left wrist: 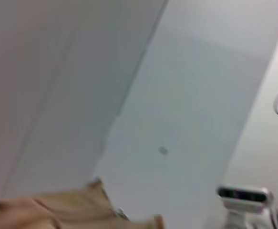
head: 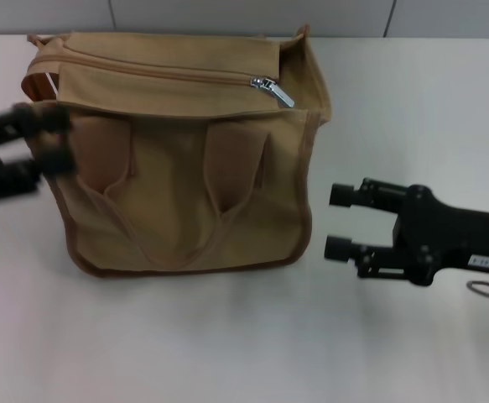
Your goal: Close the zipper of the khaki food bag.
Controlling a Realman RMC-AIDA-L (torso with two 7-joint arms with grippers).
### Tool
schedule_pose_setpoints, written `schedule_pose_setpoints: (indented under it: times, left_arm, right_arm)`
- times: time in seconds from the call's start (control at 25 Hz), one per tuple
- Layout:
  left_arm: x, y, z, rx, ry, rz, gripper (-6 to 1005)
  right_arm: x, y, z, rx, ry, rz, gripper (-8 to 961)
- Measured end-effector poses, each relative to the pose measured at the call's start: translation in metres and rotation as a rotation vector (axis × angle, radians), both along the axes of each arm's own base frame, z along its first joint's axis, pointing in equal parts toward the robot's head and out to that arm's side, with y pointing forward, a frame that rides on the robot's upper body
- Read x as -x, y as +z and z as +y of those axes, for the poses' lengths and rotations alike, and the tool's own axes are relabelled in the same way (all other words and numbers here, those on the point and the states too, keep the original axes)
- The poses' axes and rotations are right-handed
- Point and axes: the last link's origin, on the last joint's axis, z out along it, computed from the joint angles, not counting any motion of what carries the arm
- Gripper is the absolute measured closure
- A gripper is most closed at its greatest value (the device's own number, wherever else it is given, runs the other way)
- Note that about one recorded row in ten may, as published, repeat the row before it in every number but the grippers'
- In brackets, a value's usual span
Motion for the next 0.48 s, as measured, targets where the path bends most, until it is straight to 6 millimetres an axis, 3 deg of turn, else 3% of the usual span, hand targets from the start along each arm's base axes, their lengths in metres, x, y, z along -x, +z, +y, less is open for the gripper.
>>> schedule_pose_setpoints:
  times: [0.04, 0.2, 0.28, 0.48]
  left_arm:
    - [0.0, -0.028, -0.009, 0.027, -0.07, 0.004, 217]
    - [0.001, -0.04, -0.013, 0.046, -0.097, 0.006, 217]
    - [0.002, -0.071, -0.028, 0.06, -0.174, 0.006, 217]
    - [0.011, -0.097, -0.049, 0.077, -0.222, 0.058, 217]
  right_arm:
    - [0.0, -0.001, -0.001, -0.004, 0.011, -0.005, 167]
    - [-0.002, -0.008, -0.005, -0.027, 0.04, -0.008, 167]
    - [-0.002, -0.012, -0.009, -0.03, 0.061, -0.009, 168]
    - [-0.001, -0.022, -0.012, 0.014, 0.084, -0.04, 168]
